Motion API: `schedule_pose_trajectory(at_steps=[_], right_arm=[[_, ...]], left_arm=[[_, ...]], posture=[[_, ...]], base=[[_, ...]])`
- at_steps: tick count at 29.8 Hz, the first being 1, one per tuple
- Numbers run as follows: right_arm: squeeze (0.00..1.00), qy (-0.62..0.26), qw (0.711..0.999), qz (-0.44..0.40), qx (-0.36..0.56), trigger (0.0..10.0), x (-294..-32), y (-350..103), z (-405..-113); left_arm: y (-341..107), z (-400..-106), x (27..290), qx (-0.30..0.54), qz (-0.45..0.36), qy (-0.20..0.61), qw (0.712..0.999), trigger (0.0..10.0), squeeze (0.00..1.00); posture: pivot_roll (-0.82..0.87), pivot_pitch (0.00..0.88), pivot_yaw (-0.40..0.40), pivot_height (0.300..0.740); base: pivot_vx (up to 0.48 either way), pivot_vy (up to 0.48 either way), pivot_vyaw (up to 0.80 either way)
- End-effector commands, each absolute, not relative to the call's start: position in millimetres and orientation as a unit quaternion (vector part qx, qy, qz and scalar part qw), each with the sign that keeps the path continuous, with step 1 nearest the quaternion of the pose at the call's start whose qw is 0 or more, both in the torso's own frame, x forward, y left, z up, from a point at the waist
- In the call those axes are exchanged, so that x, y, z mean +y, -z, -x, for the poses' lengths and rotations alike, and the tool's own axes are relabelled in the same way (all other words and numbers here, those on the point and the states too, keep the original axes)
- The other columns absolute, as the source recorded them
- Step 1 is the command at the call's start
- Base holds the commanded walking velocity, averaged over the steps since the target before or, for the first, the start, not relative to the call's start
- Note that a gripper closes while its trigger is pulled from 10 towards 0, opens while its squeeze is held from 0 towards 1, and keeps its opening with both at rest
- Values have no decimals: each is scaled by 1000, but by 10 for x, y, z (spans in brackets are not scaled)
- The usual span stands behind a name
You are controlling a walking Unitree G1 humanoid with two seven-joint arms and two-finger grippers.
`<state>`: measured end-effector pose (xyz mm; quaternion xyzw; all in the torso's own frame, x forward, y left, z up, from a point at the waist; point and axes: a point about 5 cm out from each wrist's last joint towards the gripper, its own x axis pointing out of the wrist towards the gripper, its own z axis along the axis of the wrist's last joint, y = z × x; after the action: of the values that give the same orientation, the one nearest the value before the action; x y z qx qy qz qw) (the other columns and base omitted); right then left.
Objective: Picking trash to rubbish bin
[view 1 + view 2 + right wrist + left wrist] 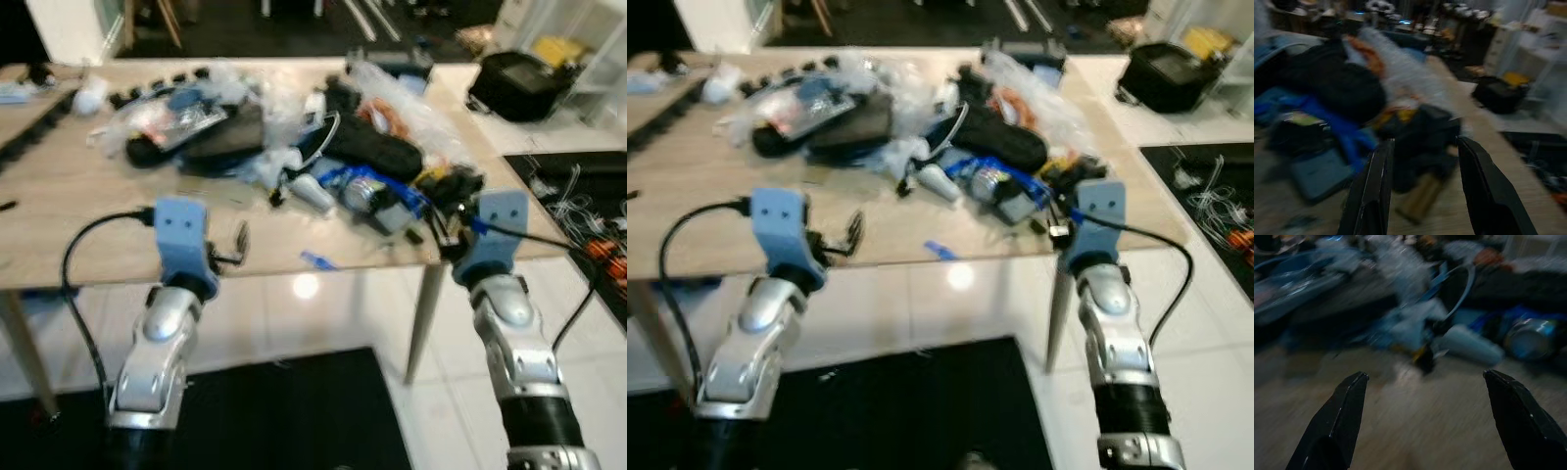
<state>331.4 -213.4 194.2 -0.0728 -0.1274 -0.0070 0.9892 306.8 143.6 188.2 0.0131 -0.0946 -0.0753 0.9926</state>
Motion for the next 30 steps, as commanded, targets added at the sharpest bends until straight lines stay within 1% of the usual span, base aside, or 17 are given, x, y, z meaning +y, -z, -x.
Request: schedule_pose_trajectory(at_steps=[1, 5, 7, 8, 9, 10, 18, 24, 28, 30], right_arm=[[0, -3, 989, 74, -127, 10000, -2068, -1915, -3303], [0, -13, 988, 75, -135, 10000, -2027, -1932, -3303], [0, -53, 986, 59, -147, 10000, -1950, -1953, -3283], [820, -73, 984, 55, -151, 10000, -1914, -1957, -3270], [820, -73, 984, 55, -151, 10000, -1914, -1957, -3270], [1000, -85, 983, 53, -153, 10000, -1891, -1958, -3260], [1000, -107, 982, 49, -150, 10000, -1852, -1932, -3261], [1000, -130, 980, 51, -139, 10000, -1851, -1861, -3329], [1000, -141, 980, 52, -133, 10000, -1843, -1836, -3383], [1000, -137, 981, 56, -125, 10000, -1851, -1820, -3456]], left_arm=[[-1829, -3049, 1479, -81, -16, 69, 994, 10000, 0], [-1832, -3045, 1493, -81, -18, 69, 994, 10000, 0], [-1831, -3045, 1503, -82, -15, 66, 994, 10000, 0], [-1830, -3046, 1508, -82, -12, 64, 995, 10000, 0], [-1830, -3046, 1508, -82, -12, 64, 995, 10000, 0], [-1831, -3045, 1512, -82, -11, 63, 995, 10000, 0], [-1858, -3028, 1536, -95, -13, 58, 994, 10000, 0], [-1881, -3022, 1524, -102, -14, 68, 992, 10000, 0], [-1889, -3012, 1478, -108, -17, 84, 990, 10000, 0], [-1876, -2994, 1417, -107, -14, 103, 989, 10000, 0]], posture=[[-16, 142, -57, 740], [-16, 142, -57, 740], [-16, 142, -57, 740], [-16, 142, -58, 740], [-16, 142, -58, 740], [-16, 142, -58, 740], [-13, 149, -59, 740], [-9, 154, -58, 740], [-3, 157, -61, 740], [-4, 159, -61, 740]], base=[[304, 0, 0], [304, 0, 0], [259, 0, 0], [0, 0, 0], [0, 0, 0], [0, 0, 0], [0, 0, 0], [0, 0, 0], [0, 0, 0], [0, 0, 0]])
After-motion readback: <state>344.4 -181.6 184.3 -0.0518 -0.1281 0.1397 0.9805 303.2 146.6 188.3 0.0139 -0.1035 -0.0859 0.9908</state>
